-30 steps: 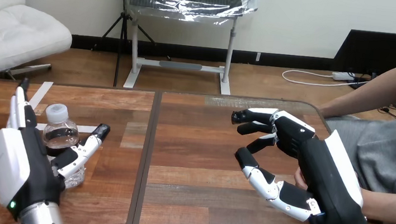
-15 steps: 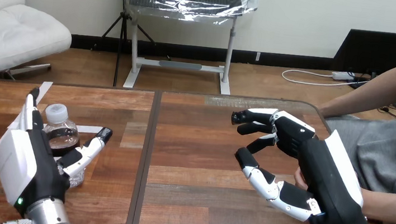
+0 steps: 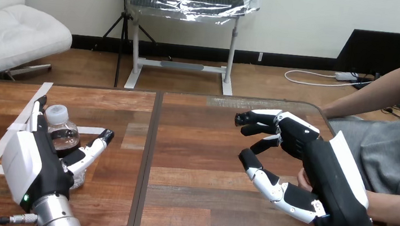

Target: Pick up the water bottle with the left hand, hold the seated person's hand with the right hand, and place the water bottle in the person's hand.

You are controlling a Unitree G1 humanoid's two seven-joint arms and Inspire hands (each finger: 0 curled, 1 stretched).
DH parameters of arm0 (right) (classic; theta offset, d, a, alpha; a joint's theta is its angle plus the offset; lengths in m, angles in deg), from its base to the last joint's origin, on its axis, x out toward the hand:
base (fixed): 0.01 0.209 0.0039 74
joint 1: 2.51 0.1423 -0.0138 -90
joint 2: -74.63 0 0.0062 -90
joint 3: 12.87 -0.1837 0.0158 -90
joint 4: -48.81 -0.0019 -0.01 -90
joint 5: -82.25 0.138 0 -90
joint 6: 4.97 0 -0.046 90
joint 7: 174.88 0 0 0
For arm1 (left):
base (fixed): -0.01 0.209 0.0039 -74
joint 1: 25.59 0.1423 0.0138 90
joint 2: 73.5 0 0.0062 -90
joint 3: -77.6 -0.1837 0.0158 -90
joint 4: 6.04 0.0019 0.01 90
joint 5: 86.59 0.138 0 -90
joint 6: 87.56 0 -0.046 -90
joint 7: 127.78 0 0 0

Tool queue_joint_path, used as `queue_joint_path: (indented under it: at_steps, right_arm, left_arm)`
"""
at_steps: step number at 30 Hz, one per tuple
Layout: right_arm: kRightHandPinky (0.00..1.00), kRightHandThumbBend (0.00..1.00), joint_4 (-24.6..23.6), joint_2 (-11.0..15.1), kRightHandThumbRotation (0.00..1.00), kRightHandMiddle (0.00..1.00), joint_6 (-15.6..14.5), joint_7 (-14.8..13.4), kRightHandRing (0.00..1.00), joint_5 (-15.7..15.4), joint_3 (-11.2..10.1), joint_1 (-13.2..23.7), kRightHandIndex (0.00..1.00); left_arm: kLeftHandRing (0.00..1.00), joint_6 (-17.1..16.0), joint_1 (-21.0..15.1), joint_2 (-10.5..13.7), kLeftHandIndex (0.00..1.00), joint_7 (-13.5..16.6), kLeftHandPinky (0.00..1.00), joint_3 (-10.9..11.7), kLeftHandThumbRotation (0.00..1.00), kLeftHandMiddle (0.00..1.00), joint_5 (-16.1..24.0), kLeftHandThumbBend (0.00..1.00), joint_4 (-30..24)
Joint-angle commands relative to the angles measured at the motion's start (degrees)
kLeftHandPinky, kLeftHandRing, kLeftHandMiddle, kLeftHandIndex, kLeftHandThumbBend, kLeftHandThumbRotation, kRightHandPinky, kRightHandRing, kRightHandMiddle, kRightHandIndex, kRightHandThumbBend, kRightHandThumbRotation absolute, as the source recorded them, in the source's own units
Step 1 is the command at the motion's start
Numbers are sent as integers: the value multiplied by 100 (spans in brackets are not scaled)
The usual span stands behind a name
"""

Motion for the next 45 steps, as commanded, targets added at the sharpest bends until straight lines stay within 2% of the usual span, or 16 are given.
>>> queue_joint_path:
  at_steps: [1,12,29,45]
  right_arm:
    - [55,37,-45,63,0,73,57,30,69,52,-101,352,67]
    - [55,37,-65,57,0,73,70,39,69,60,-130,325,66]
    - [56,38,-105,82,0,73,60,86,70,72,-186,280,66]
    - [53,38,-127,94,0,73,85,135,68,57,-235,254,66]
  left_arm:
    - [86,-44,-625,208,91,100,77,47,42,89,-19,87,399]
    - [86,-30,-917,309,92,215,78,55,41,89,-79,86,962]
    - [87,28,-1193,455,92,279,78,37,45,90,-201,88,1529]
    - [86,-291,-1432,625,91,269,78,34,41,89,-421,87,2238]
